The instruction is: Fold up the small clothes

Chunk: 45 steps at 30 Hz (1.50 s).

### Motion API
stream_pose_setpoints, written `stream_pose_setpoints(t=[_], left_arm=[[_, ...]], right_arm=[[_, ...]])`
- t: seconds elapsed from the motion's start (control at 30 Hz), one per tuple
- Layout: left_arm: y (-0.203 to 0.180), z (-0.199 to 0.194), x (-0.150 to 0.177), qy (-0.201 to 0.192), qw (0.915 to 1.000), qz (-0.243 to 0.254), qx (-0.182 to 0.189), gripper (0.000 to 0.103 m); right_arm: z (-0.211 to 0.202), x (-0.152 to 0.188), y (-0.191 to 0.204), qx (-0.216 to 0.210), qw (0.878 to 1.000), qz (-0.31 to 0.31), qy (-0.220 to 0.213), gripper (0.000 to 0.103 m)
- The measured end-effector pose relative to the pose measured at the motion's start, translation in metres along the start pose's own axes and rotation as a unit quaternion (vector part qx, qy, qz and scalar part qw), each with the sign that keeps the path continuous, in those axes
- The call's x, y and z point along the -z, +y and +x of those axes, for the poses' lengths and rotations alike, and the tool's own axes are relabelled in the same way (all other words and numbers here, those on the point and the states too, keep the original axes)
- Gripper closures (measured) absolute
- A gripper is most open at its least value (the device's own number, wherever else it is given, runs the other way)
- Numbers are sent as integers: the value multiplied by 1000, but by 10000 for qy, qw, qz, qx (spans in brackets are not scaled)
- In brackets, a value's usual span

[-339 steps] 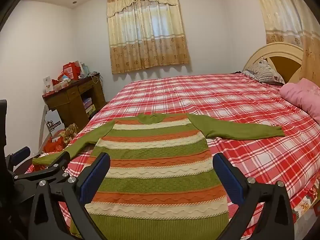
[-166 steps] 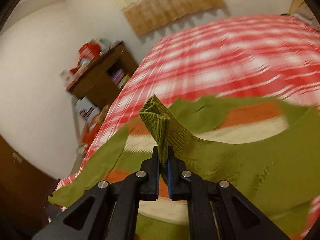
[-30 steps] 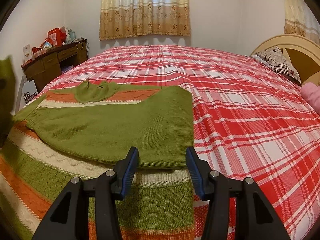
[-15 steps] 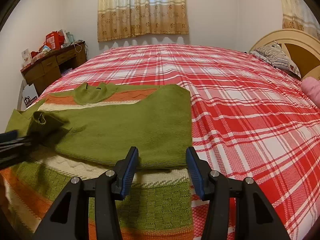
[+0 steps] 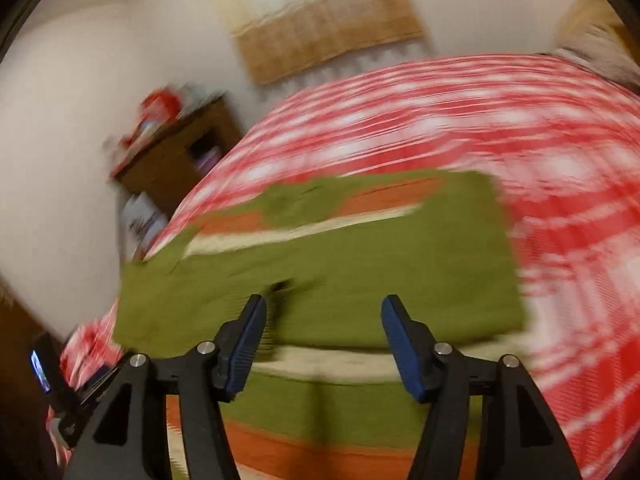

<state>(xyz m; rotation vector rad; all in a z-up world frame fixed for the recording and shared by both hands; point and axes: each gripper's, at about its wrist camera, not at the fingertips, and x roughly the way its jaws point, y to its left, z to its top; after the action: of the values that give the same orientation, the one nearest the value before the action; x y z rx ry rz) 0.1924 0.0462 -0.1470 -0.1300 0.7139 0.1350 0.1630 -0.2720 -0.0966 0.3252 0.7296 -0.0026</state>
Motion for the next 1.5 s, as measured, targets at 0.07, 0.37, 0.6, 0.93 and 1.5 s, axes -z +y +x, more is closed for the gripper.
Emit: stream_pose_setpoints(t=[0.07, 0.37, 0.6, 0.93, 1.5], left_arm=[[-5, 2, 3, 58, 10000, 51, -56, 6], [-2, 3, 2, 47, 9999, 35, 103, 0], [3, 8, 0, 48, 9999, 19, 116, 0], [6, 10, -2, 51, 9999, 23, 95, 0], [6, 13, -2, 50, 10000, 44, 46, 0]], right_arm=[[23, 0, 23, 30, 9992, -334, 214, 42], [63, 11, 80, 533, 9891, -1325, 363, 95], [6, -42, 100, 591, 9830, -1618, -637, 98], [-41, -75, 28, 1527, 9727, -1294, -1173, 98], [-66, -2, -106, 2097, 9748, 170, -748, 97]])
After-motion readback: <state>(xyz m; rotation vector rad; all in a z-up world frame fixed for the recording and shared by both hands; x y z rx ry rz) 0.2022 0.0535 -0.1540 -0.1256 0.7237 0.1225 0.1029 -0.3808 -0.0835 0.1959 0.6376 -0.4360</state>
